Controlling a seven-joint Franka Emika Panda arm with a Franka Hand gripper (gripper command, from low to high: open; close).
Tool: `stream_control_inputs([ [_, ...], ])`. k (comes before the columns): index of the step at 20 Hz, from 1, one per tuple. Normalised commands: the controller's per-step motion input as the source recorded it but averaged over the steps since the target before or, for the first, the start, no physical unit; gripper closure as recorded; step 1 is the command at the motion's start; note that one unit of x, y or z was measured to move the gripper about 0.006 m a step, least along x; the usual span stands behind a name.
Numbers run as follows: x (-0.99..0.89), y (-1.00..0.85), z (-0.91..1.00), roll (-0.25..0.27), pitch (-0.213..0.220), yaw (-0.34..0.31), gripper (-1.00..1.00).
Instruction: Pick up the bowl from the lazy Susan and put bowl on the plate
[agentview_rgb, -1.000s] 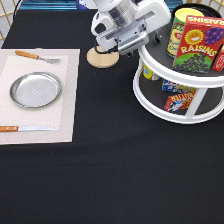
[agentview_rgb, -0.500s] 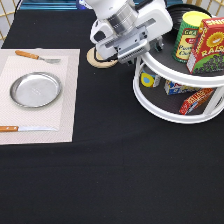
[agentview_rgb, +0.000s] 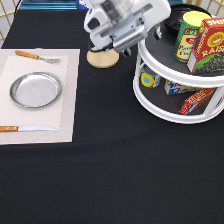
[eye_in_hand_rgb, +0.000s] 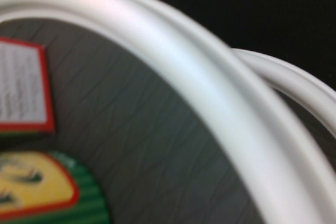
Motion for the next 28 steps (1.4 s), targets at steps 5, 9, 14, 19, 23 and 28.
stream_control_inputs([
  [5, -0.95, 0.07, -0.05, -0.108, -0.108, 0.005, -1.00],
  [9, -0.77, 0.03, -0.30, -0.055, -0.051, 0.000, -1.00],
  [14, -0.28, 0.28, -0.27, -0.052, -0.002, 0.000, -1.00],
  [19, -0.01, 0.12, -0.25, -0.002, 0.001, 0.000, -1.00],
  [23, 0.00, 0.00, -0.25, -0.001, 0.000, 0.000, -1.00],
  [28, 0.16, -0.12, -0.18, 0.000, 0.000, 0.000, -1.00],
])
